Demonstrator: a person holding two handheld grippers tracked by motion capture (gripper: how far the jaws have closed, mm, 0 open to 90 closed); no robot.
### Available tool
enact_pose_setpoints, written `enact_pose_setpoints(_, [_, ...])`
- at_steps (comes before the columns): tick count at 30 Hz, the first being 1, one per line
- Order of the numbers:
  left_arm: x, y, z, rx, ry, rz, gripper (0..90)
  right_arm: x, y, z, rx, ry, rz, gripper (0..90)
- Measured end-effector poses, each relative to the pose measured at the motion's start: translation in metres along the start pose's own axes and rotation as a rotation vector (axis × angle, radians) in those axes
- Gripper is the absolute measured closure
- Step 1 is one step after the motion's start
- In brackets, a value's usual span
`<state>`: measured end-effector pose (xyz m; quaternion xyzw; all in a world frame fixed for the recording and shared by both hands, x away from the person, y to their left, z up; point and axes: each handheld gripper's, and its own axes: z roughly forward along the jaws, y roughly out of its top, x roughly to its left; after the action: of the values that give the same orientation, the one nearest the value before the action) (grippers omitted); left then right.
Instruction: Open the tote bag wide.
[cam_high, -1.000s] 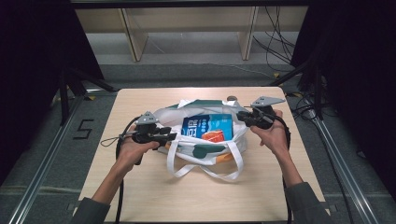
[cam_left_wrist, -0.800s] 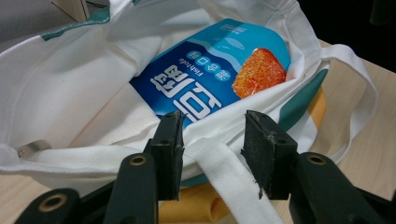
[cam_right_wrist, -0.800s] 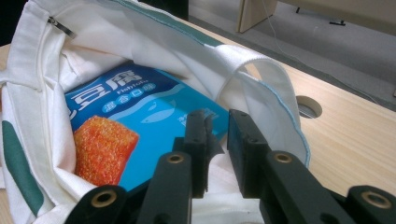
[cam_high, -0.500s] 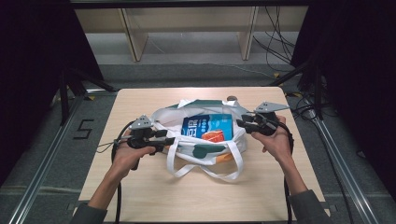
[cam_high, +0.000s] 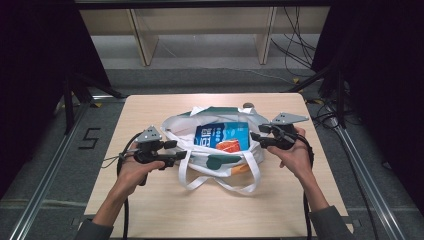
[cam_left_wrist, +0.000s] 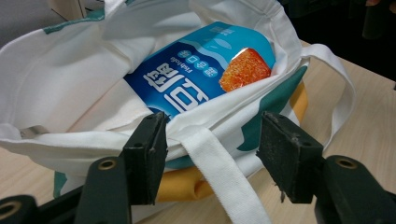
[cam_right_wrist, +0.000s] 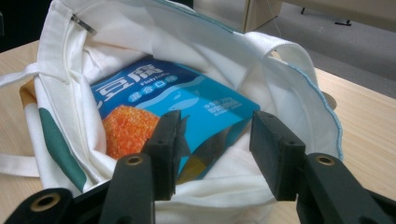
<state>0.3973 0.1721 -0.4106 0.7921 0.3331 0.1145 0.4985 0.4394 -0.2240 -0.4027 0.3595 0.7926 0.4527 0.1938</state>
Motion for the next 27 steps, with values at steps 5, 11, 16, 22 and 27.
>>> enact_pose_setpoints(5, [-0.005,-0.004,-0.001,0.014,-0.008,-0.002,36.6,0.003,-0.004,-0.005,0.009,0.002,0.0,49.7])
enact_pose_setpoints(11, [-0.01,-0.009,-0.004,0.008,0.017,0.007,34.4,0.003,-0.012,-0.012,0.009,-0.007,-0.001,46.2])
enact_pose_setpoints(16, [-0.018,-0.015,-0.007,-0.001,0.034,0.002,32.4,0.006,-0.018,-0.02,0.012,-0.008,0.0,41.8])
enact_pose_setpoints(22, [-0.031,-0.023,-0.008,0.007,0.014,0.013,30.3,0.017,-0.026,-0.031,0.006,0.01,0.011,40.6])
enact_pose_setpoints(27, [-0.041,-0.03,-0.009,0.01,0.005,0.018,29.6,0.022,-0.031,-0.038,0.008,0.017,0.005,39.2])
